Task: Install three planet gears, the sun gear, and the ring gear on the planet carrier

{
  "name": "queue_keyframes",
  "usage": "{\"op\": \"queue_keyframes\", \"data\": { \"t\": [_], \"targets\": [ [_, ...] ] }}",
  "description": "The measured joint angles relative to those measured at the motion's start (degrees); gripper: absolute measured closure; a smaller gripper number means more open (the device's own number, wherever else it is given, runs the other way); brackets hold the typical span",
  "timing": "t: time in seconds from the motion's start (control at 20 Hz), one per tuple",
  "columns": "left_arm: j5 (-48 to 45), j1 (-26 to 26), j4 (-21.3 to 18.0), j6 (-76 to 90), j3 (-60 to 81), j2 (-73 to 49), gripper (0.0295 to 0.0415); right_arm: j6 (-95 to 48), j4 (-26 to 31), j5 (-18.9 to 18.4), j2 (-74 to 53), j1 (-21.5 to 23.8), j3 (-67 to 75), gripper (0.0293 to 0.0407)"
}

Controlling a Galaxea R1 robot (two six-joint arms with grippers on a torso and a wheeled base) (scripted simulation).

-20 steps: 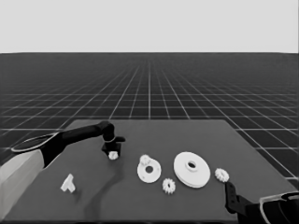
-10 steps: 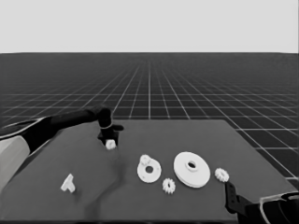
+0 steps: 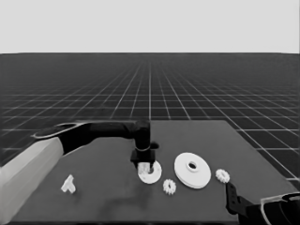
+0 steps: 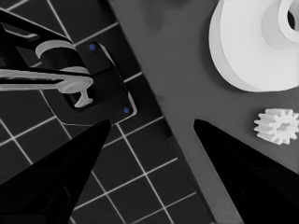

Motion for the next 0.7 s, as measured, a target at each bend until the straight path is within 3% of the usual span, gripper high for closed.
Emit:
{"op": "queue_keyframes", "data": {
  "t": [0.05, 0.15, 0.5, 0.6, 0.7],
  "targets": [
    [-0.4, 3.8, 4.1, 1.2, -1.6, 0.4, 0.0398, 0.0, 0.0, 0.0, 0.0, 0.0, 0.0, 0.0315],
    [-1.2, 8.0, 7.8, 2.9, -4.1, 0.9, 0.0398, 0.0, 0.0, 0.0, 0.0, 0.0, 0.0, 0.0315],
    [-1.8, 9.7, 9.6, 3.9, -5.6, 1.2, 0.0398, 0.0, 0.0, 0.0, 0.0, 0.0, 0.0, 0.0315],
    [-1.8, 9.7, 9.7, 3.9, -5.6, 1.2, 0.0339, 0.0, 0.0, 0.0, 0.0, 0.0, 0.0, 0.0315],
    [-1.8, 9.8, 9.7, 3.9, -5.6, 1.2, 0.0327, 0.0, 0.0, 0.0, 0.0, 0.0, 0.0, 0.0315]
  ]
}}
